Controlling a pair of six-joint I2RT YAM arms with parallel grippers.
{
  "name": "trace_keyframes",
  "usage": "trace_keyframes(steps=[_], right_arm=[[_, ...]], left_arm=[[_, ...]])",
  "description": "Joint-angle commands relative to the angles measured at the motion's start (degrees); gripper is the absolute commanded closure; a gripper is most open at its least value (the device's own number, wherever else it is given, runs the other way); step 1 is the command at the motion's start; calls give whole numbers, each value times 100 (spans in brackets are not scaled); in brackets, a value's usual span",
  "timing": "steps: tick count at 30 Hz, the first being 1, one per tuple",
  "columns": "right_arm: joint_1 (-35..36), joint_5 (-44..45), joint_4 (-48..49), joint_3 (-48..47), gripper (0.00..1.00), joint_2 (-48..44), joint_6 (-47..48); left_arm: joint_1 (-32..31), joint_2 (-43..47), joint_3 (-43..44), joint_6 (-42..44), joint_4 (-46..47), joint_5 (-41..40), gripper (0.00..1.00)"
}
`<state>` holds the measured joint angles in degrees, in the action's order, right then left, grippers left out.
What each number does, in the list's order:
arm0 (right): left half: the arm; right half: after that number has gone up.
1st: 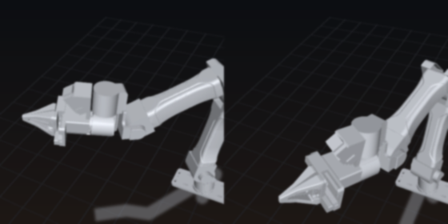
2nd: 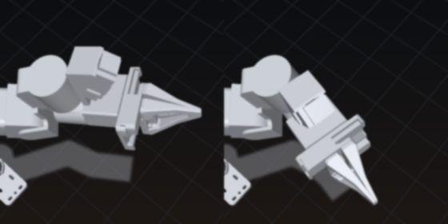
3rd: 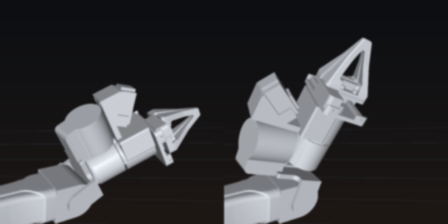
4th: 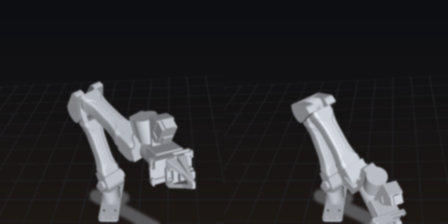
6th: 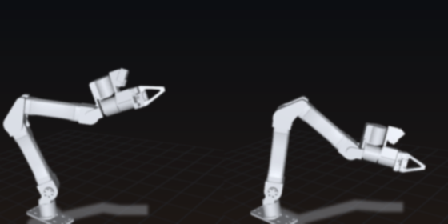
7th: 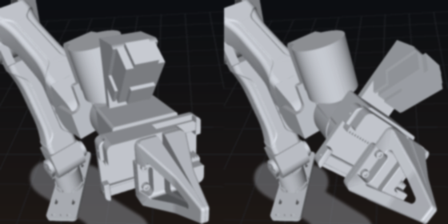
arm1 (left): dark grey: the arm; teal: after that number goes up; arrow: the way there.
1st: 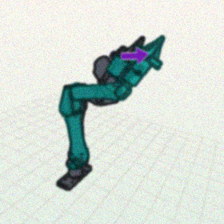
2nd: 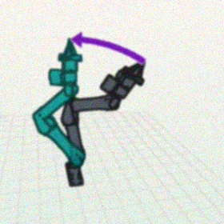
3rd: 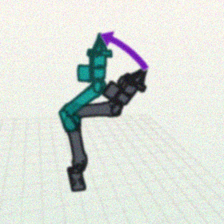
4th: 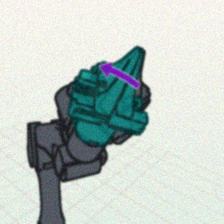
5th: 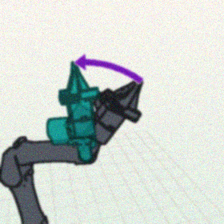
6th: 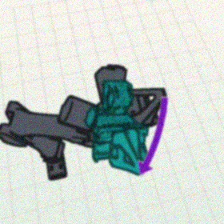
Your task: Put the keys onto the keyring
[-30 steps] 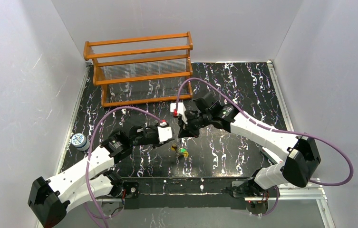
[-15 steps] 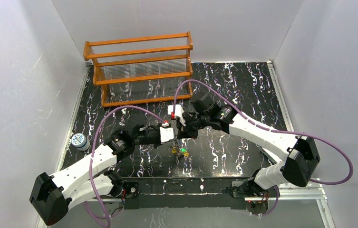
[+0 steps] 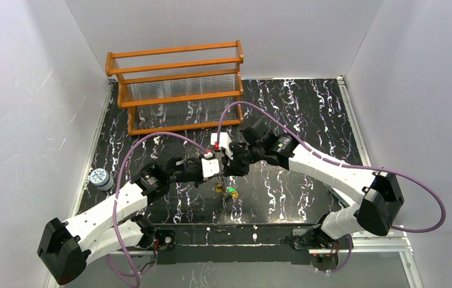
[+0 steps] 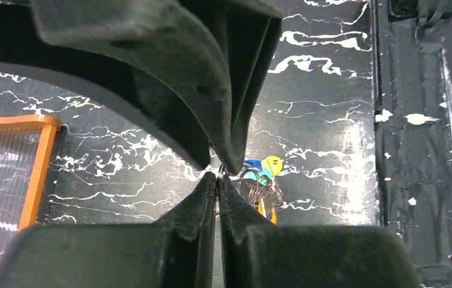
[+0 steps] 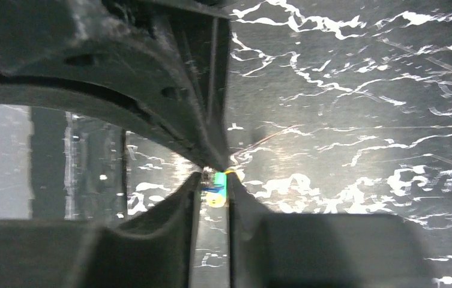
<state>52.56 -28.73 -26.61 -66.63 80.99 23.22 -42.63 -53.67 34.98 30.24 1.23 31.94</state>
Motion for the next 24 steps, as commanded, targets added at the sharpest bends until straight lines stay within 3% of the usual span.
trace_keyframes(steps=[1,5,16,20,24], right_arm=[[3,555,567,75,62,-136,-204],[-59,578,980,391,52,-468,-332],[-764,-1006,2145,1157,53,-1178,-779],[-1330,-2134,2840,1422,55,-1368,-1268],[-1449,-2811,3038,1469,54,-1386,-1319]], left_arm=[[-21,266,40,-450,368,-31,100],[-21,518,-372,-1030,1147,-371,100],[-25,992,-1884,-2426,4475,-236,100],[-23,1148,-2148,-2443,5034,-231,100],[-25,1276,-2281,-2452,5271,-271,100]])
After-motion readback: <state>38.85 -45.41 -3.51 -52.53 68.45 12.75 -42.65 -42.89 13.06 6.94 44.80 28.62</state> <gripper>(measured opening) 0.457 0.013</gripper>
